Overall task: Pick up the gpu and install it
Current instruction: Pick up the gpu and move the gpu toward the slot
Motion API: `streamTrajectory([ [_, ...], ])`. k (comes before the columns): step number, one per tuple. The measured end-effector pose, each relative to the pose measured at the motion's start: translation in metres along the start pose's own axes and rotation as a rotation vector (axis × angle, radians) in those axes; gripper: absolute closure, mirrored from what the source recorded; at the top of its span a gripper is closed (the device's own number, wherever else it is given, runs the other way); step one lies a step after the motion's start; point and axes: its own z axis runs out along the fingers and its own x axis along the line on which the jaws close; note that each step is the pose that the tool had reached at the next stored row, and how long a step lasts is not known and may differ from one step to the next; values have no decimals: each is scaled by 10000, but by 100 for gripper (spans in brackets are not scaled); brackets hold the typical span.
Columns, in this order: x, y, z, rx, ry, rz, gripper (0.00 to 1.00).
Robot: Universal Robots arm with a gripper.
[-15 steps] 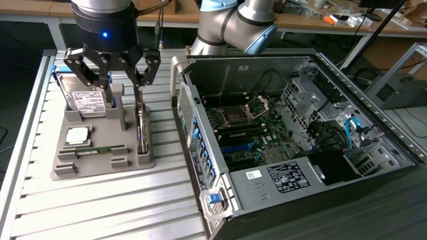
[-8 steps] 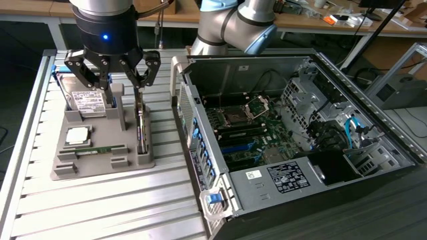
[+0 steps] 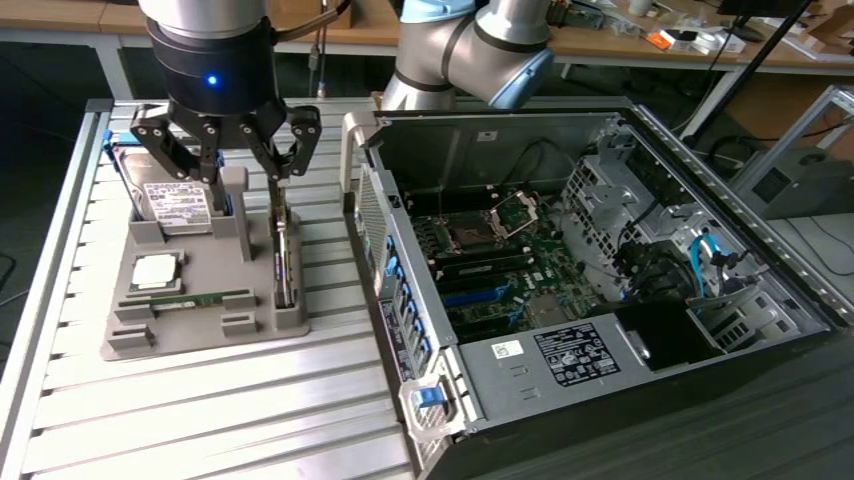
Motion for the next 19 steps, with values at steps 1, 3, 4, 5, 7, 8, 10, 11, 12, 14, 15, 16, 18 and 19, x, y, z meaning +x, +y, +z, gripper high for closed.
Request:
streamTrajectory([
  [1, 0, 0, 4, 0, 0, 0, 46],
  [3, 0, -1, 14, 0, 0, 0, 46],
  [4, 0, -1, 17, 1, 1, 0, 46],
  [5, 0, -1, 21, 0, 0, 0, 46],
  [7, 1, -1, 29, 0, 0, 0, 46],
  [8, 1, -1, 32, 0, 1, 0, 46],
  [10, 1, -2, 39, 0, 0, 0, 46],
  [11, 1, -2, 42, 0, 1, 0, 46],
  [12, 1, -2, 46, 0, 0, 0, 46],
  [14, 1, -2, 52, 1, 1, -1, 46],
  [15, 1, -3, 57, 0, 0, 0, 46],
  [16, 2, -3, 60, 1, 1, 0, 46],
  [18, 1, -3, 66, 1, 1, 0, 46],
  [19, 2, -3, 69, 0, 0, 0, 46],
])
